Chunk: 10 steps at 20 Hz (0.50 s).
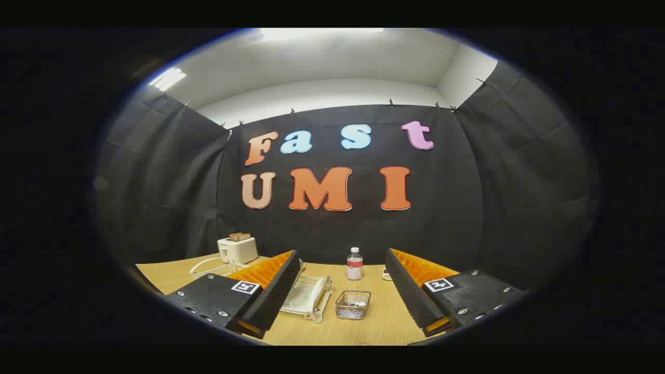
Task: Take the plate from the dish rack, then take the spoon from the basket and place it into the plate.
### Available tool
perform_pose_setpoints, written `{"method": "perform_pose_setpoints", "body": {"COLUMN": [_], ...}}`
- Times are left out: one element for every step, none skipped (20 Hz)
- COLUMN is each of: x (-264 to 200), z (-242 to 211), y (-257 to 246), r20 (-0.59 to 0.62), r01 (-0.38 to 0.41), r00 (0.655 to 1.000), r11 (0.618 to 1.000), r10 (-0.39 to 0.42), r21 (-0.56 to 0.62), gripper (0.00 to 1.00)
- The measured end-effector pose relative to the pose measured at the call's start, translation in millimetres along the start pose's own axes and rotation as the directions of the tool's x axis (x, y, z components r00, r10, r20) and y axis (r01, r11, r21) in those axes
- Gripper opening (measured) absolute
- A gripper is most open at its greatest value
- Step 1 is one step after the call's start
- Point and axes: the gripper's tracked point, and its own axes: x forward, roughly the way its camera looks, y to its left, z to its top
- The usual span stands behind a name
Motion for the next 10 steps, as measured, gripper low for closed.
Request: {"method": "perform_pose_setpoints", "body": {"x": [-0.2,-0.4,0.0,0.3,-0.4,-0.8,-1.5,-1.5,-0.8,-0.9], "z": [-0.1,-0.3,0.6,1.2,1.6,1.1,0.3,-1.0,-1.9,-2.5], "y": [1.7,2.9,3.4,3.5,3.2,2.9,2.7,1.8,0.3,-1.3], "r20": [-0.003,-0.004,-0.002,0.0,0.002,0.004,0.004,0.003,0.001,-0.003], "r01": [-0.005,-0.012,-0.015,-0.018,-0.019,-0.02,-0.023,-0.022,-0.019,-0.016], "r00": [1.0,1.0,1.0,1.0,1.0,1.0,1.0,1.0,1.0,1.0], "r11": [1.0,1.0,1.0,1.0,1.0,1.0,1.0,1.0,1.0,1.0], "r10": [0.005,0.012,0.016,0.018,0.019,0.02,0.023,0.022,0.019,0.016], "r21": [0.005,0.01,0.013,0.014,0.015,0.015,0.012,0.007,0.006,0.01], "gripper": [0.99,0.99,0.99,0.99,0.99,0.99,0.99,0.99,0.99,0.99]}}
